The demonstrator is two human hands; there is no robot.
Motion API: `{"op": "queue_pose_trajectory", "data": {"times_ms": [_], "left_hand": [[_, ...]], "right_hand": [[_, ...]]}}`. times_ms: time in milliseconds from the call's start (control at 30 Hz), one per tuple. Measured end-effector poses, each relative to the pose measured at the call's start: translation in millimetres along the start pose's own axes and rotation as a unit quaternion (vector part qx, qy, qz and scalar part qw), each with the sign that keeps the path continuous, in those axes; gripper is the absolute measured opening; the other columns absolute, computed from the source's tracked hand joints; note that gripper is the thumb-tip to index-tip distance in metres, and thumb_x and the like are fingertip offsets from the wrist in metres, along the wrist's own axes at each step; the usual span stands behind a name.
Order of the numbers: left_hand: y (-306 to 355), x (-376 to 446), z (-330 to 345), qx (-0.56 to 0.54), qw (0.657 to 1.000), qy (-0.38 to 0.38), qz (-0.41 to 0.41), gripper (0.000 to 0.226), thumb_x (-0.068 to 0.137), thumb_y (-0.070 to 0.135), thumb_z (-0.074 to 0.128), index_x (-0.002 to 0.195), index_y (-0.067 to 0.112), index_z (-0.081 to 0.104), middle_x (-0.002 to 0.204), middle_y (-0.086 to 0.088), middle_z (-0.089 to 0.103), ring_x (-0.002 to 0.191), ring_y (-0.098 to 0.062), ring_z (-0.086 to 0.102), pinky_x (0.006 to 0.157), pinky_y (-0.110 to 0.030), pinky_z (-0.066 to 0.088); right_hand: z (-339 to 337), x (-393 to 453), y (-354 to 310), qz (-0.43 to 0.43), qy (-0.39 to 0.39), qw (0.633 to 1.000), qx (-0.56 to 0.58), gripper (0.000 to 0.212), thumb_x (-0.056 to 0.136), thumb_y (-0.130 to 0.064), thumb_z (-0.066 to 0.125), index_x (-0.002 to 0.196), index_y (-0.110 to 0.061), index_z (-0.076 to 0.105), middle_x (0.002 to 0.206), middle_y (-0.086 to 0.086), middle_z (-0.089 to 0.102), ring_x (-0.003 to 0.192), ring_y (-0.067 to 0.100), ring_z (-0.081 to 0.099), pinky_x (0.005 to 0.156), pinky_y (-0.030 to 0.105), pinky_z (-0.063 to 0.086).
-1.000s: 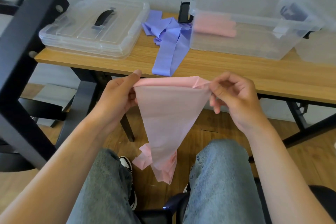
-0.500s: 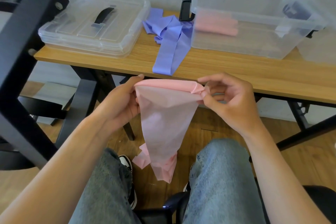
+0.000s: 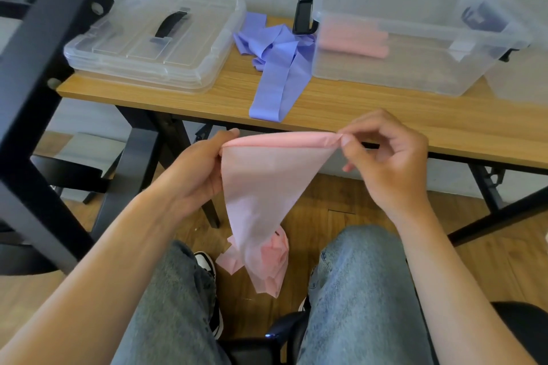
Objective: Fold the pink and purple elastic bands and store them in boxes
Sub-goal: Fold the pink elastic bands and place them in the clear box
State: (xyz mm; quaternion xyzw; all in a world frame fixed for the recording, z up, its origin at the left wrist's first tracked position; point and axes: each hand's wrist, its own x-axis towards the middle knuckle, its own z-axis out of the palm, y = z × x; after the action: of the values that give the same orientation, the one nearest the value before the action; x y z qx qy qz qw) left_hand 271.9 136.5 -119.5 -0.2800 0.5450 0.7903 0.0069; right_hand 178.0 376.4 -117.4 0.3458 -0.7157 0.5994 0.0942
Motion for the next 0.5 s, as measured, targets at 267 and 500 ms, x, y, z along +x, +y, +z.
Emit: {"op": "queue_pose_trajectory", "data": {"times_ms": [267,500], "left_hand": [[-0.7,-8.2,8.4,0.018,0.992,-0.115,0.040,0.058,0.109,0.030,0.043,0.051,0.021,0.044,0.048,0.001,0.039,0.047,-0.012,0.039,0.051,-0.023,0.044],[5.7,-6.1,7.6,0.026,0.988,-0.102,0.112,0.060,0.110,0.033,0.041,0.051,0.020,0.044,0.050,0.000,0.039,0.053,-0.014,0.040,0.055,-0.023,0.042]], "right_hand": [[20.3,-1.7,1.9,0.275,0.001,0.898,0.343,0.014,0.091,-0.013,0.046,0.081,-0.017,0.056,0.073,0.000,0.047,0.066,0.013,0.046,0.045,0.026,0.037],[14.1,-4.0,8.4,0.232,-0.058,0.952,0.193,0.023,0.109,-0.022,0.042,0.099,-0.020,0.062,0.087,0.015,0.057,0.075,0.022,0.063,0.059,0.036,0.057]]}}
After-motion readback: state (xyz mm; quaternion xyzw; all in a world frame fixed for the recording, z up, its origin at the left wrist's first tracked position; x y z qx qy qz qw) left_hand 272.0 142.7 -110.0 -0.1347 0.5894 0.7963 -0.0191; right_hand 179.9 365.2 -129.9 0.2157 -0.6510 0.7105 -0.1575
